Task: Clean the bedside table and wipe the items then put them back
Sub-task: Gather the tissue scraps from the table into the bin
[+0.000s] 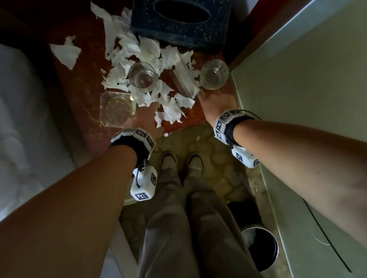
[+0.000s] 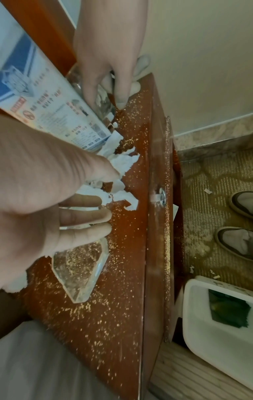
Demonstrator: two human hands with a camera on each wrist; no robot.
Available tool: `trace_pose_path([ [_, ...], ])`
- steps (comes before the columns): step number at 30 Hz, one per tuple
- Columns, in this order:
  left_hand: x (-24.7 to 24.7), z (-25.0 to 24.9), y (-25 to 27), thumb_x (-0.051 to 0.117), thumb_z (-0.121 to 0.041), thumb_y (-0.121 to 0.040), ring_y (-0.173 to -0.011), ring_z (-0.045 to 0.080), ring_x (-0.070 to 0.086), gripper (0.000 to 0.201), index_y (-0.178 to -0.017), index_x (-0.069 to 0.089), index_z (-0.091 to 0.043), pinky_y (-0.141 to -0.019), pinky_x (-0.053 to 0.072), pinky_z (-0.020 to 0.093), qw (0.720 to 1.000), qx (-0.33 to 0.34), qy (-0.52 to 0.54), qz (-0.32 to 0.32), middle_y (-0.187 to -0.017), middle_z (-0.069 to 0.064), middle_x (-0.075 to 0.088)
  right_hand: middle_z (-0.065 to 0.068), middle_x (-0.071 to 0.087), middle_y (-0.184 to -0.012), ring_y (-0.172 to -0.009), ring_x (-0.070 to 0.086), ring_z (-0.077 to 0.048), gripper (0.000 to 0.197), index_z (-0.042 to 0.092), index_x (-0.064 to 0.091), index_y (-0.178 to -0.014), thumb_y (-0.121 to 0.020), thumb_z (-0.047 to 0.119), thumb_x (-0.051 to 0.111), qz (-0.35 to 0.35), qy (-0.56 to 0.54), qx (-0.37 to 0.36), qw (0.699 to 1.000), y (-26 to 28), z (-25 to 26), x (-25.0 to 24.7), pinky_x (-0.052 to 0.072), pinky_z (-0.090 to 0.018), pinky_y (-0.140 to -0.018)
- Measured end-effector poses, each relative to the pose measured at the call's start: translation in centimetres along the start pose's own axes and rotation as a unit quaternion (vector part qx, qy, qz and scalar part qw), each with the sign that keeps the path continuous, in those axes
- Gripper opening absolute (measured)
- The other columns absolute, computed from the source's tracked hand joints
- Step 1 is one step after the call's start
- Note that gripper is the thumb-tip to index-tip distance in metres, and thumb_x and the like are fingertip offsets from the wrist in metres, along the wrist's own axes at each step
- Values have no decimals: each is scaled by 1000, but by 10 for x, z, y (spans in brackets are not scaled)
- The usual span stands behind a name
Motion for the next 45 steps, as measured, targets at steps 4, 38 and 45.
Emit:
trace_pose_path([
  [4, 8, 2, -14, 68, -36, -89, -116, 35, 55, 85, -155, 14, -30, -91, 52, 49, 999, 20, -35, -1, -134, 14, 47, -16, 69, -100, -91, 67, -35, 49, 8, 32, -145, -98, 1, 36, -8, 22, 0, 1000, -18, 2, 8, 45, -40, -63],
  [38, 1, 7, 6, 79, -28, -80, -137, 40, 25, 82, -145, 30, -26, -99, 47, 52, 994, 5, 7, -114, -154, 11, 12, -9, 64, -100, -87, 63, -30, 15, 8, 57, -106, -94, 13, 51, -127, -298, 33, 946, 4, 6, 33, 43, -34, -66],
  [45, 14, 7, -3, 82, -24, -77, -131, 40, 34, 90, -146, 25, -32, -96, 49, 50, 996, 22, -3, -87, -150, 10, 12, -7, 64, -115, -96, 65, -31, 35, 19, 53, -128, -94, 12, 51, -120, -279, -7, 953, 8, 33, 26, 54, -40, -79],
])
Point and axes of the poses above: each hand's wrist, its own y-axis away from the middle knuckle, its own x-axis out of the palm, z = x × y, the point moved 10 cm from there along -y, towards the middle knuckle
